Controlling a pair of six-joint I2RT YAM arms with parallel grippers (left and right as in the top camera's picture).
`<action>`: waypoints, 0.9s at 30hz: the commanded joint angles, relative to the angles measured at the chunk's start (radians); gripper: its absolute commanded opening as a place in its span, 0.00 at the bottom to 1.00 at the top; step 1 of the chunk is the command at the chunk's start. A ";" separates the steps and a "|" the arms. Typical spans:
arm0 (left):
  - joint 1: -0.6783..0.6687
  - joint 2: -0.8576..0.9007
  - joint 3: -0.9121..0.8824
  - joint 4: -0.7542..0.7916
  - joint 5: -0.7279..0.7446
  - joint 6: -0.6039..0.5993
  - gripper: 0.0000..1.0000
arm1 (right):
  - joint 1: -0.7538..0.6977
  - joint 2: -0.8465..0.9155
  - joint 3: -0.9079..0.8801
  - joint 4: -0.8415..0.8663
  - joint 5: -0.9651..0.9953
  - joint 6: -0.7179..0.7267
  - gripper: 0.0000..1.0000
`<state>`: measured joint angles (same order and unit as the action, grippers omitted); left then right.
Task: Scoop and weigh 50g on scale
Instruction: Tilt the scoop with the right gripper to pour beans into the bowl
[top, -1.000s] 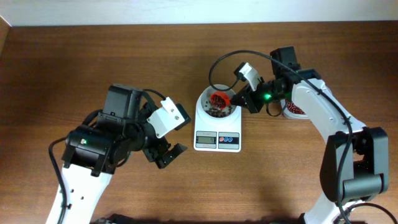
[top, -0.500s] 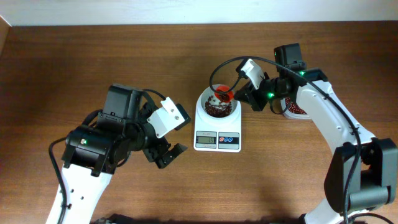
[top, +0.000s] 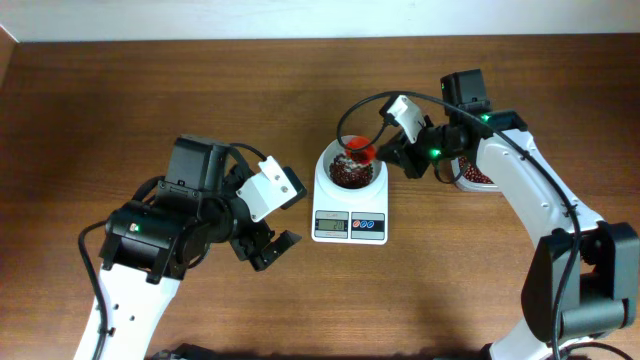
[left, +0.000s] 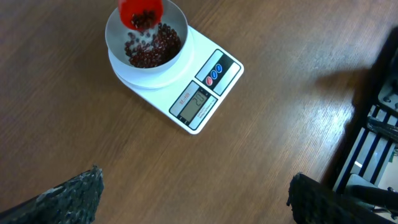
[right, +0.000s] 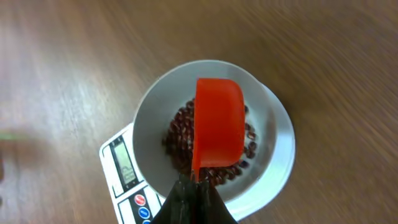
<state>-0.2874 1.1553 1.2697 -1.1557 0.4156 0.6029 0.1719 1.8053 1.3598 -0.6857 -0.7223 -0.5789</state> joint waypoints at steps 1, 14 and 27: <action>0.005 0.000 0.017 0.002 0.014 0.015 0.99 | 0.006 -0.032 0.001 0.000 -0.018 0.027 0.04; 0.005 0.000 0.017 0.002 0.014 0.015 0.99 | 0.006 -0.050 0.001 -0.005 0.071 0.043 0.04; 0.005 0.000 0.017 0.002 0.014 0.015 0.99 | 0.012 -0.092 0.004 -0.042 -0.002 0.072 0.04</action>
<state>-0.2874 1.1549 1.2697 -1.1561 0.4156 0.6029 0.1719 1.7580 1.3590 -0.6983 -0.6270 -0.4988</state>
